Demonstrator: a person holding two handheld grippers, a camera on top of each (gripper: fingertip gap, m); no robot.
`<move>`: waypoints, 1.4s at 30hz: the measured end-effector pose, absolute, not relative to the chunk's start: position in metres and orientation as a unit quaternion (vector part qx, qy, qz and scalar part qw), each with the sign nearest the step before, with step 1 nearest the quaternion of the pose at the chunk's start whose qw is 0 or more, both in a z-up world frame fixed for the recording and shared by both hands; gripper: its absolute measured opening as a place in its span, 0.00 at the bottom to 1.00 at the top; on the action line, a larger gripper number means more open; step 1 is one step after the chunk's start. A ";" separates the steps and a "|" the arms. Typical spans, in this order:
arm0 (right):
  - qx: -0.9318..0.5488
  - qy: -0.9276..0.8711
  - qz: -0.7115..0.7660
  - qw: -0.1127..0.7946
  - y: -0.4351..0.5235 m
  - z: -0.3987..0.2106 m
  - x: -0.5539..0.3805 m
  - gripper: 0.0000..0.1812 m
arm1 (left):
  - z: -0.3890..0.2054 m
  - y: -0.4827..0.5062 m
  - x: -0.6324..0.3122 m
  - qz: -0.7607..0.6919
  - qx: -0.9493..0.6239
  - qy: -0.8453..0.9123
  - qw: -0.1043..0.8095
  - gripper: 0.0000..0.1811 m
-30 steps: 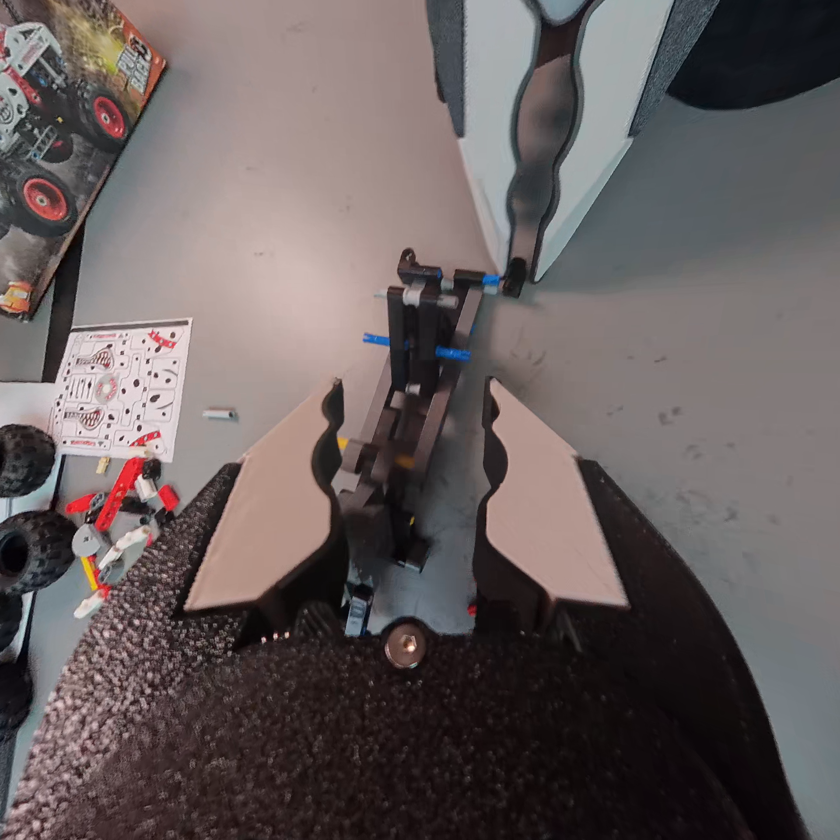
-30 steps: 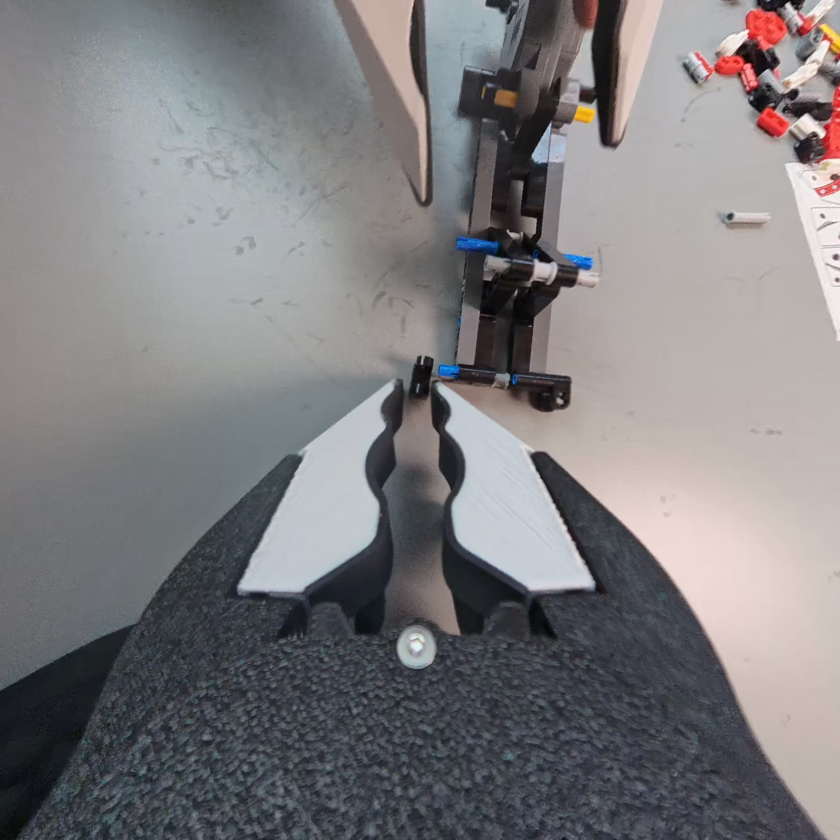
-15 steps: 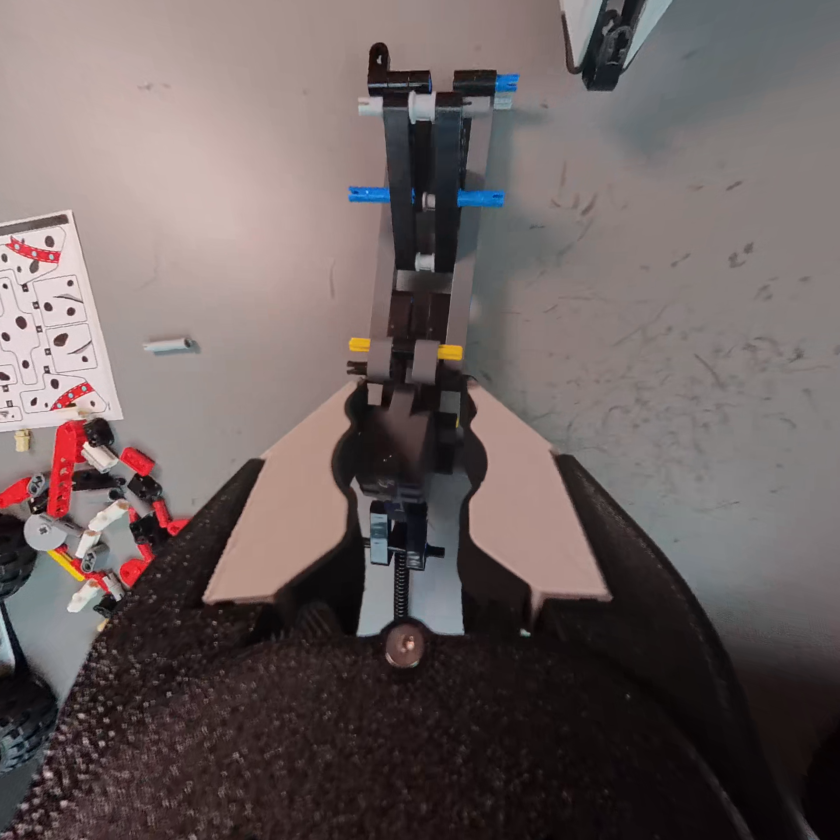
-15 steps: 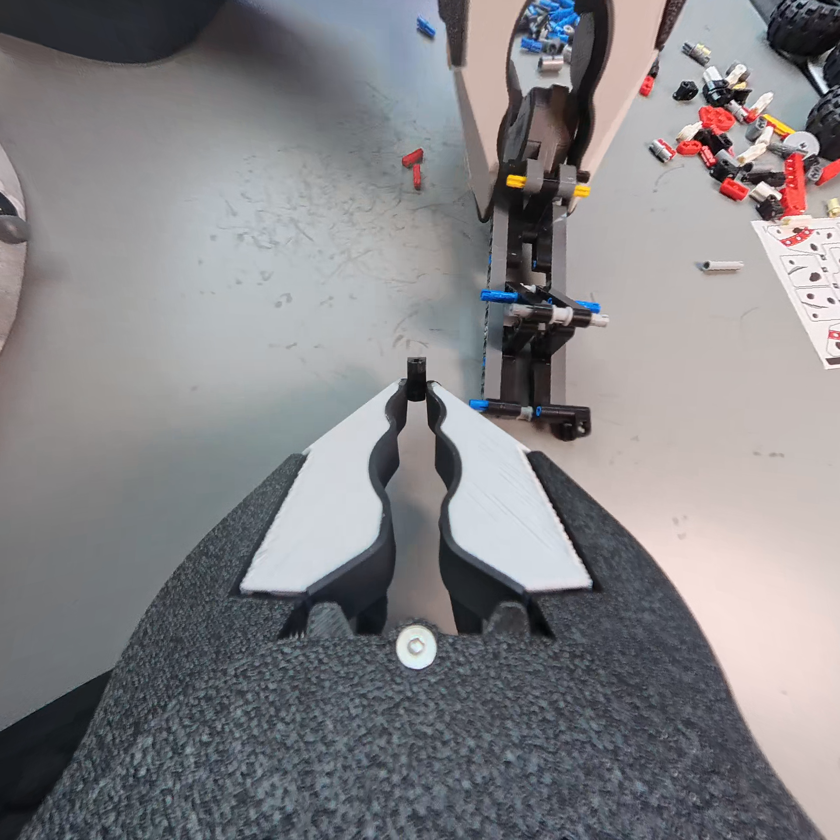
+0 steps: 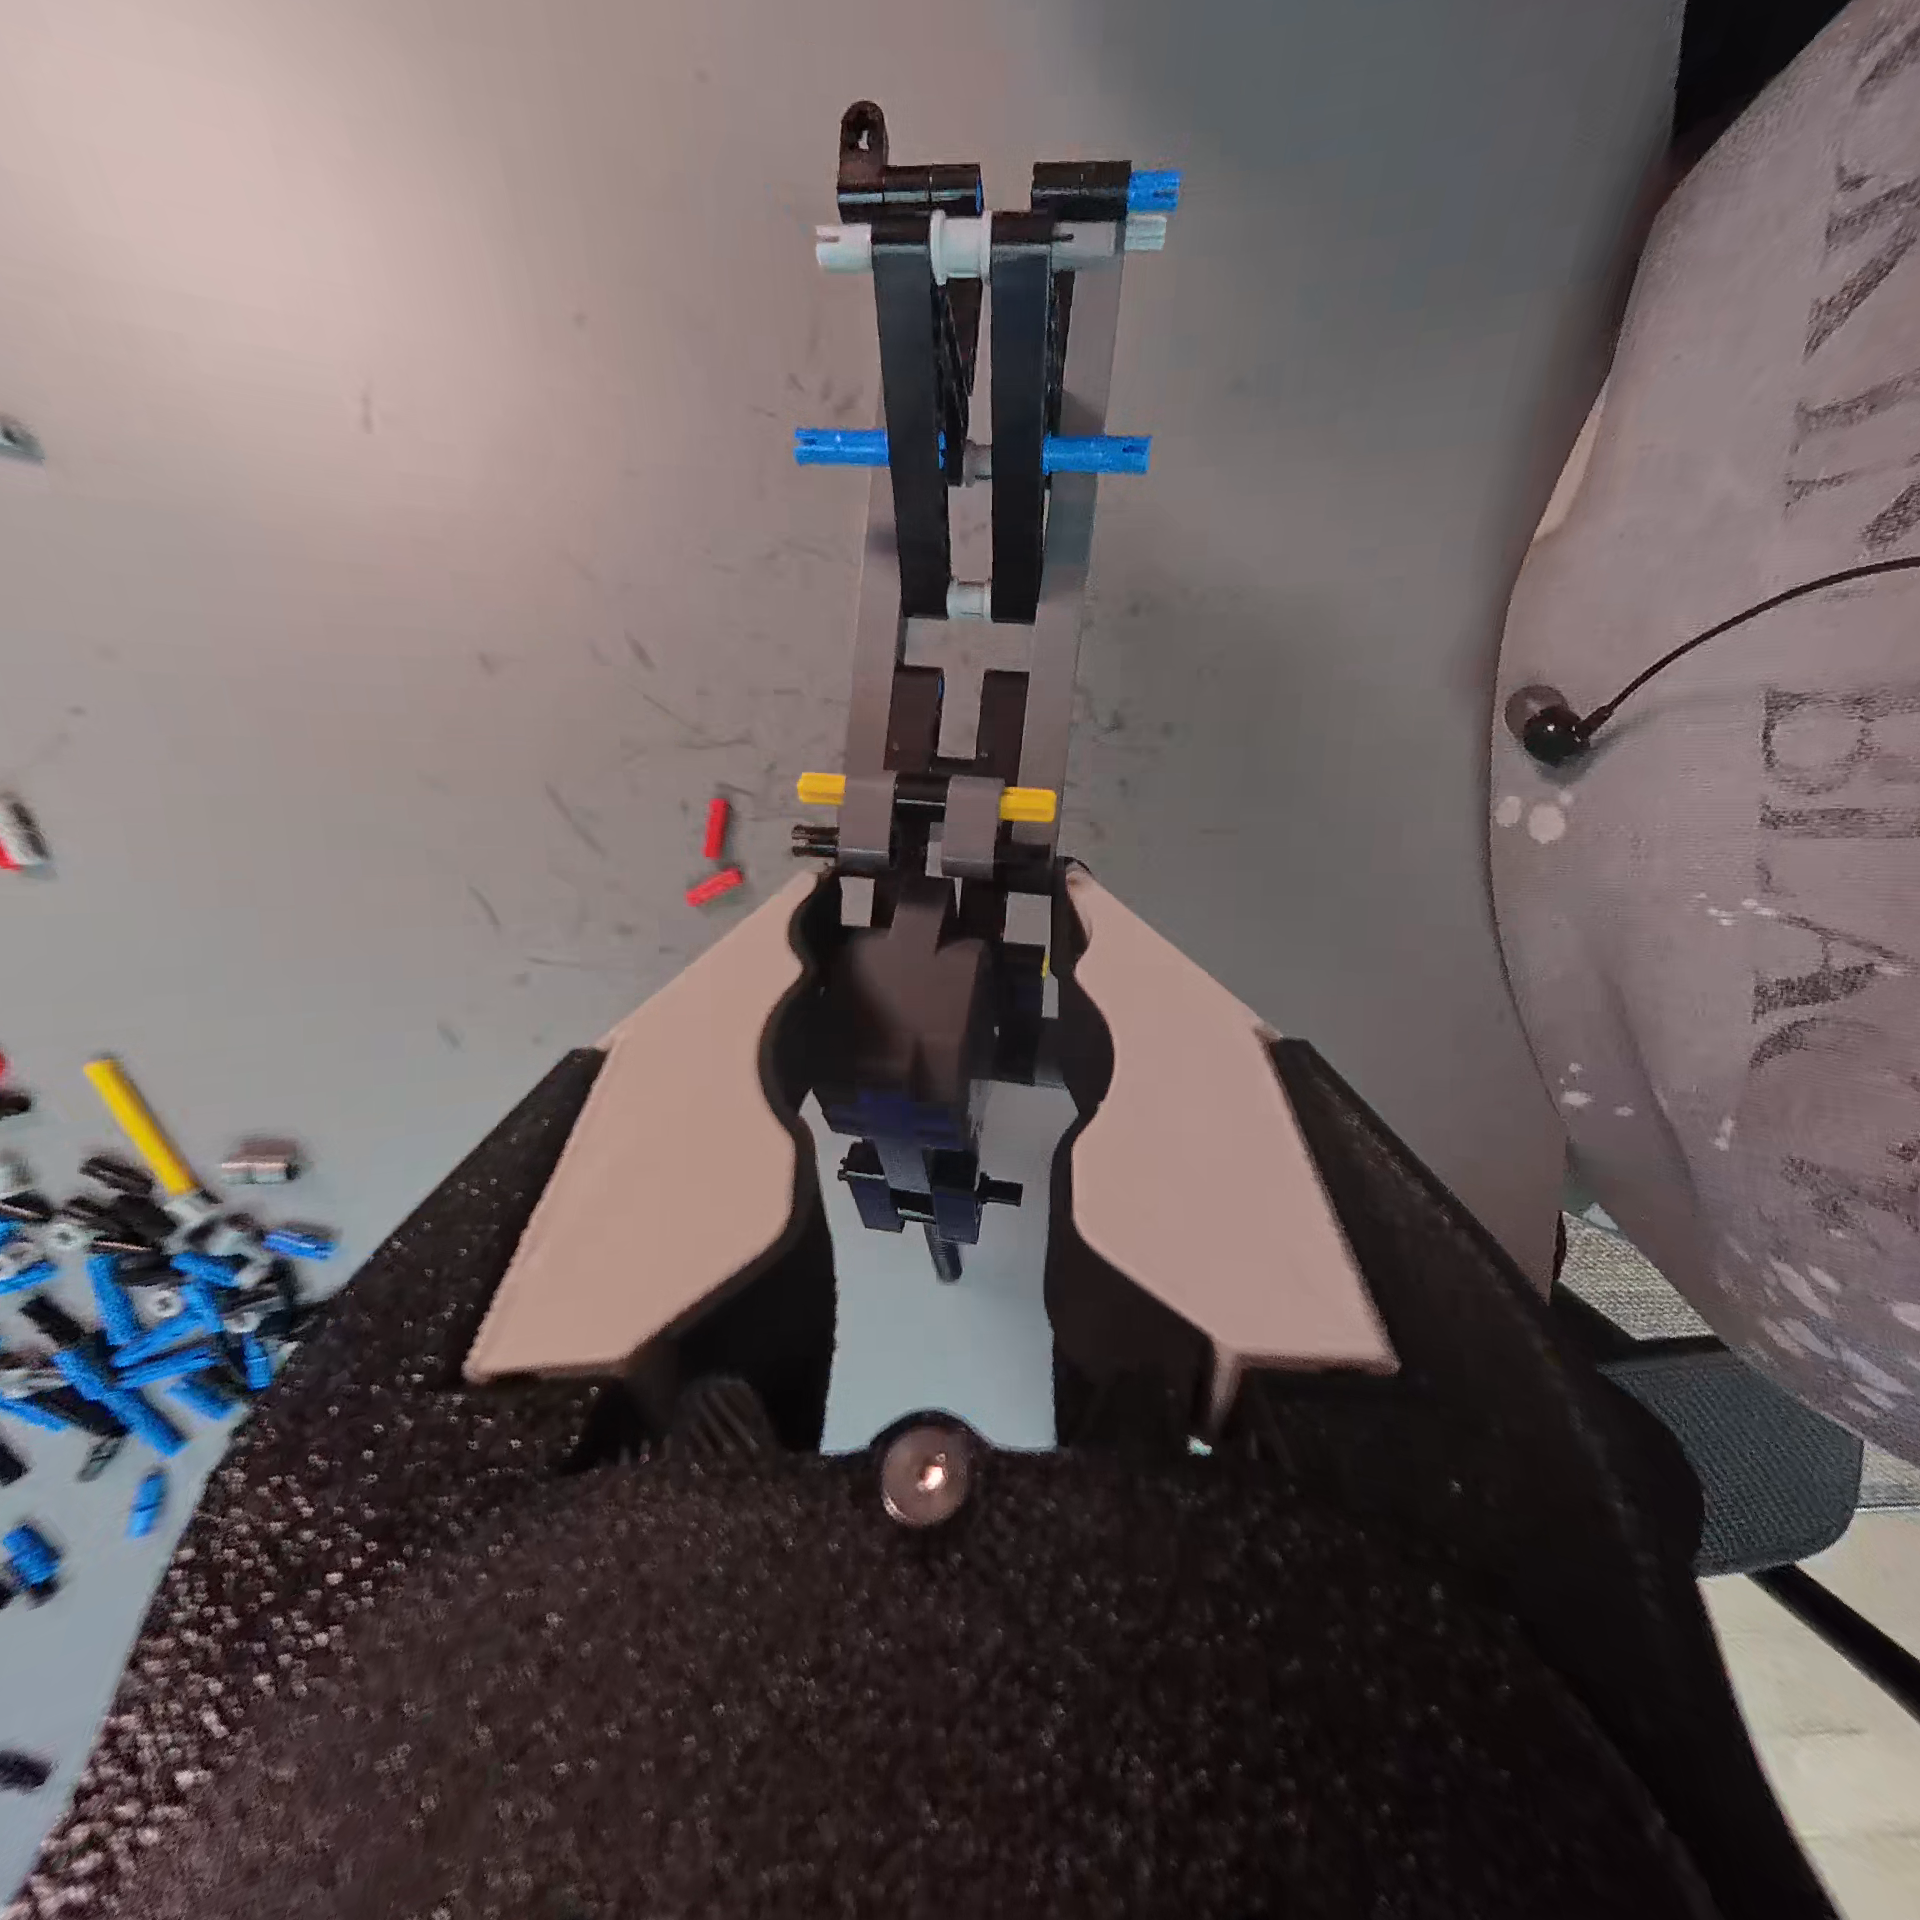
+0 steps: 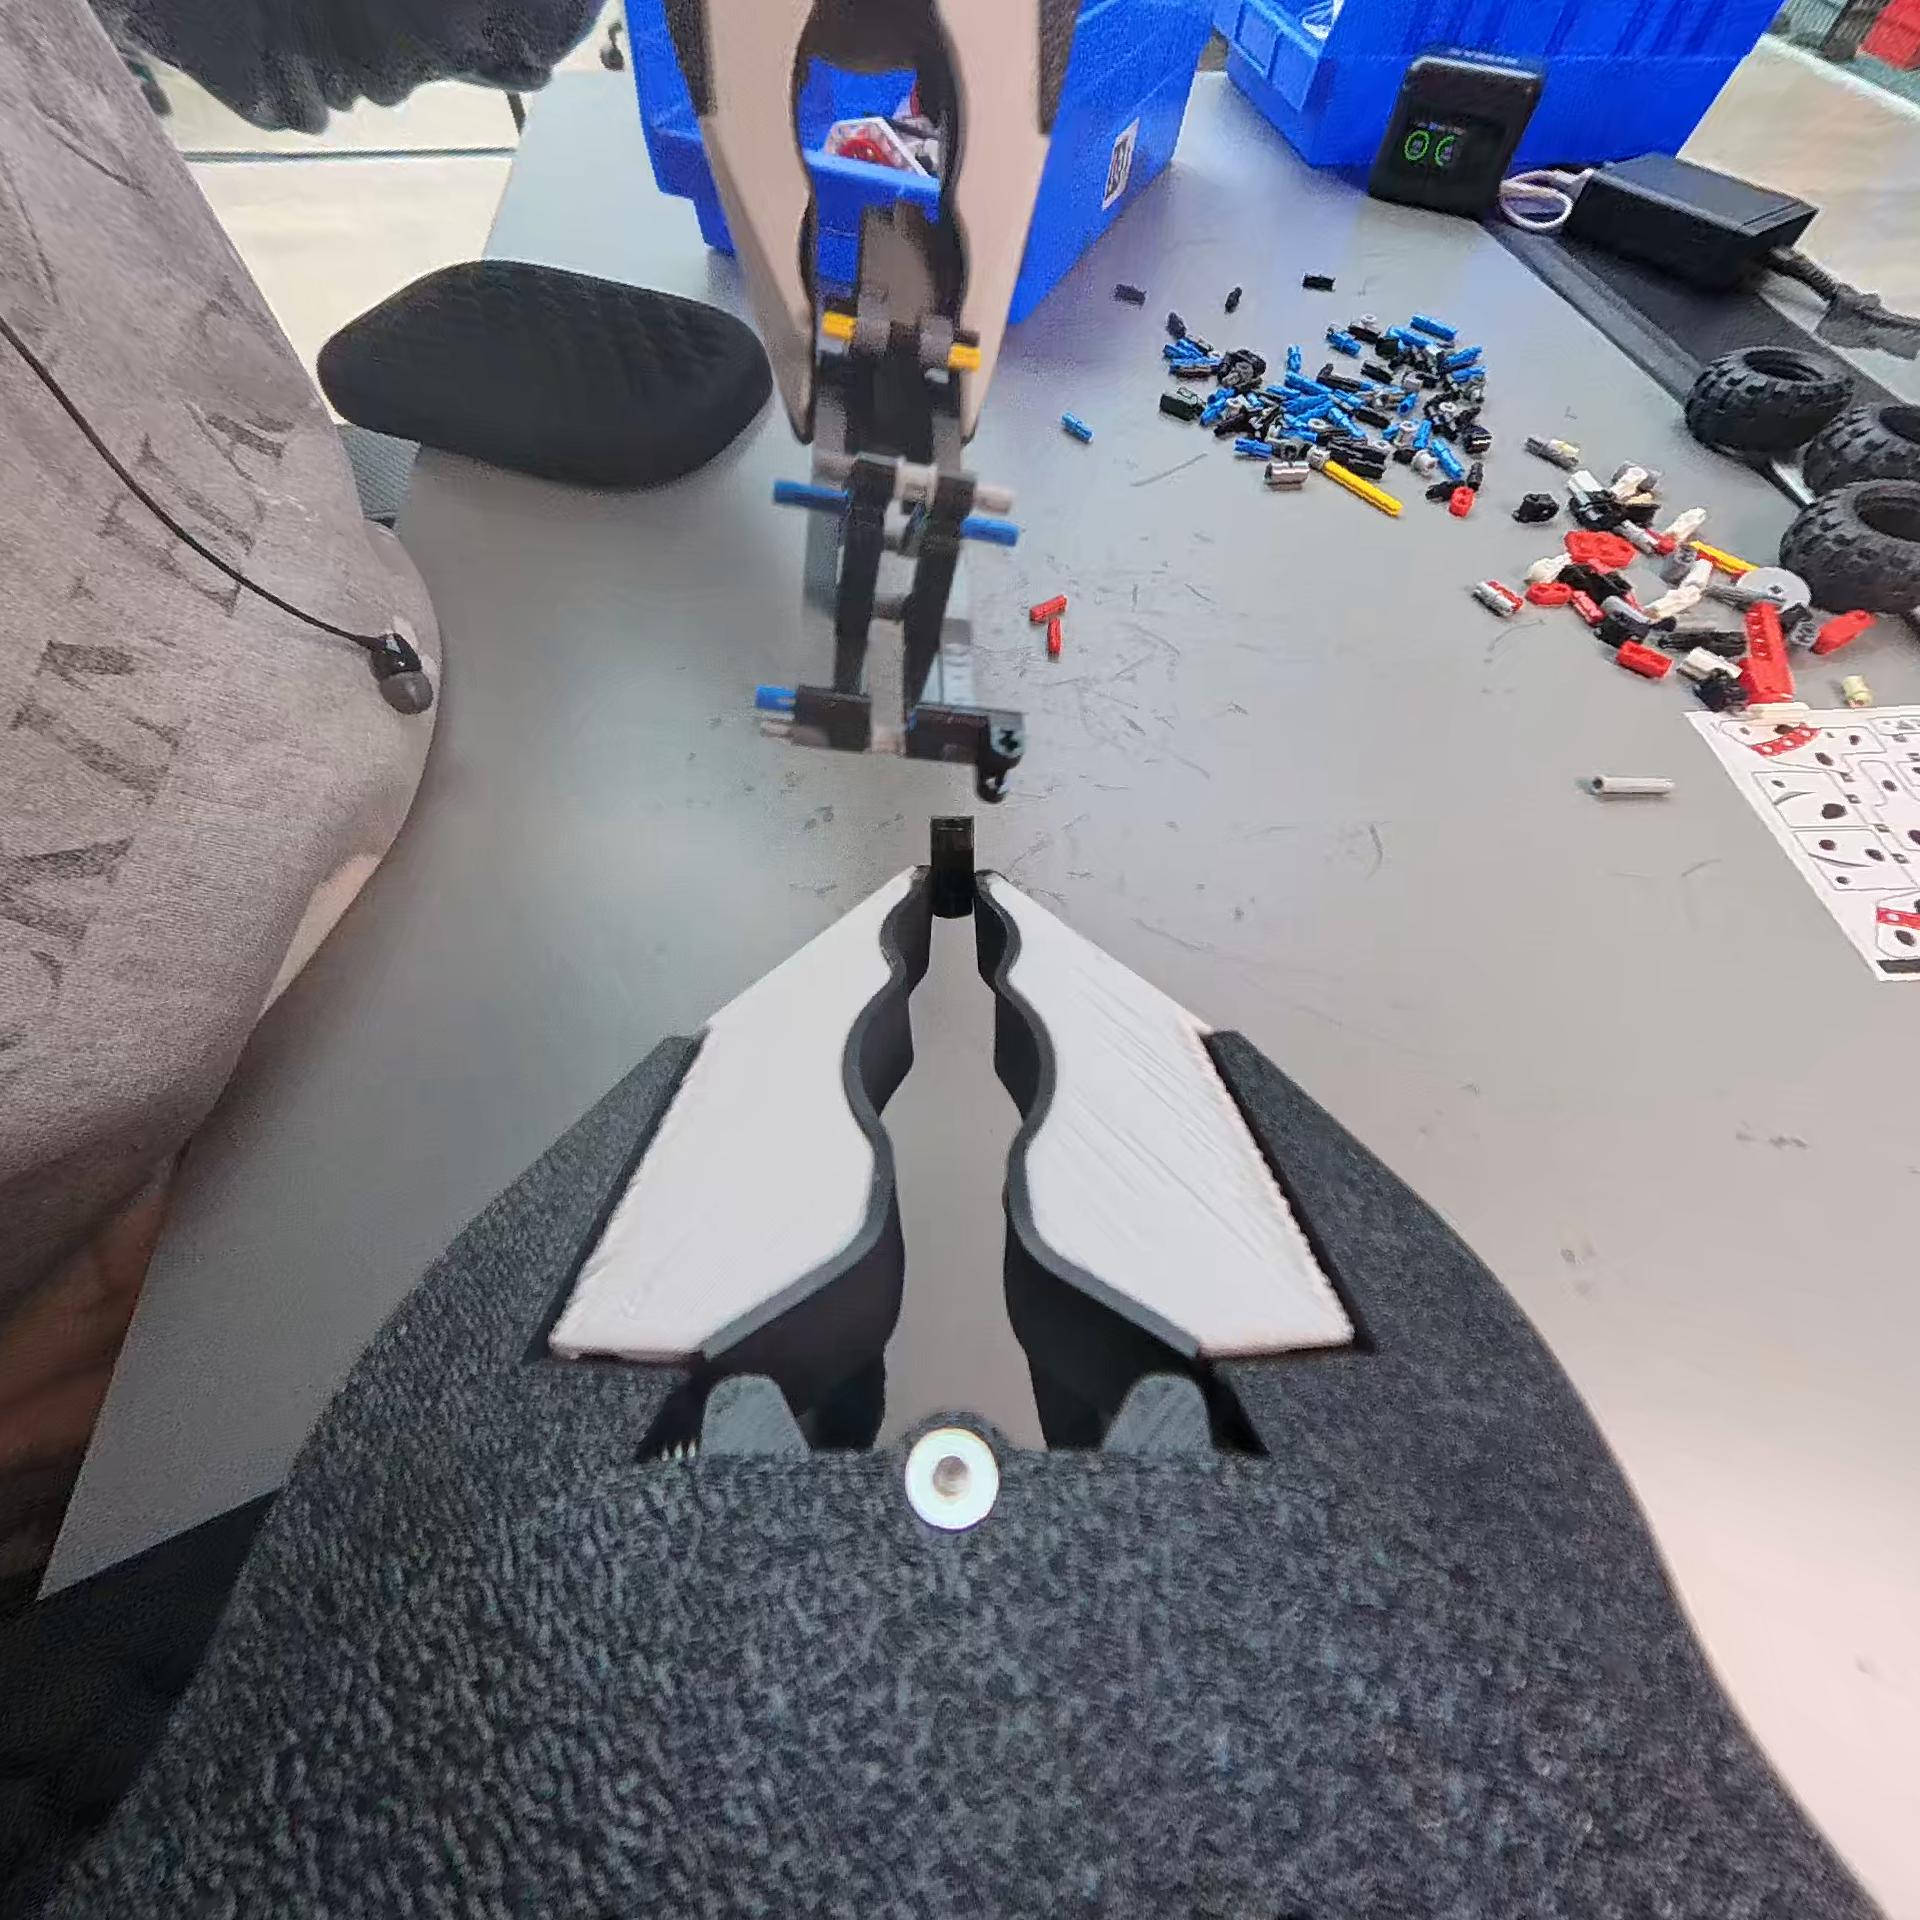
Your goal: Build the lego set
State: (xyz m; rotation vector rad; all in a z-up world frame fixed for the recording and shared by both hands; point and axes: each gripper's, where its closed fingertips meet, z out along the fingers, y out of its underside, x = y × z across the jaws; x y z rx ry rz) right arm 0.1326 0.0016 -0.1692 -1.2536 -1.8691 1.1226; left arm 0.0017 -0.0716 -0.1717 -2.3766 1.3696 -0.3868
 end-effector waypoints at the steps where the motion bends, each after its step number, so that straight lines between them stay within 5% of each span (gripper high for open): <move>1: -0.474 -0.709 0.423 0.307 0.002 -0.171 0.133 0.04 | -0.182 -0.080 0.005 -0.138 -0.847 0.480 0.182 0.23; 12: -0.462 -0.716 0.416 0.318 -0.013 -0.171 0.121 0.04 | -0.226 -0.064 0.009 -0.075 -0.844 0.473 0.242 0.23; 16: -0.466 -0.732 0.388 0.311 -0.020 -0.186 0.122 0.04 | -0.209 -0.063 0.009 -0.088 -0.839 0.466 0.266 0.33; 22: -0.444 -0.740 0.392 0.320 -0.032 -0.183 0.115 0.04 | -0.157 -0.060 0.069 -0.182 -0.781 0.462 0.378 0.18; 26: -0.414 -0.712 0.449 0.347 -0.044 -0.160 0.108 0.04 | -0.156 -0.051 0.105 -0.228 -0.755 0.473 0.394 0.17; 32: -0.389 -0.684 0.494 0.370 -0.048 -0.139 0.113 0.04 | -0.148 -0.049 0.120 -0.264 -0.730 0.482 0.405 0.02; 42: -0.396 -0.691 0.490 0.355 -0.047 -0.148 0.112 0.04 | -0.152 -0.051 0.119 -0.299 -0.729 0.468 0.400 0.09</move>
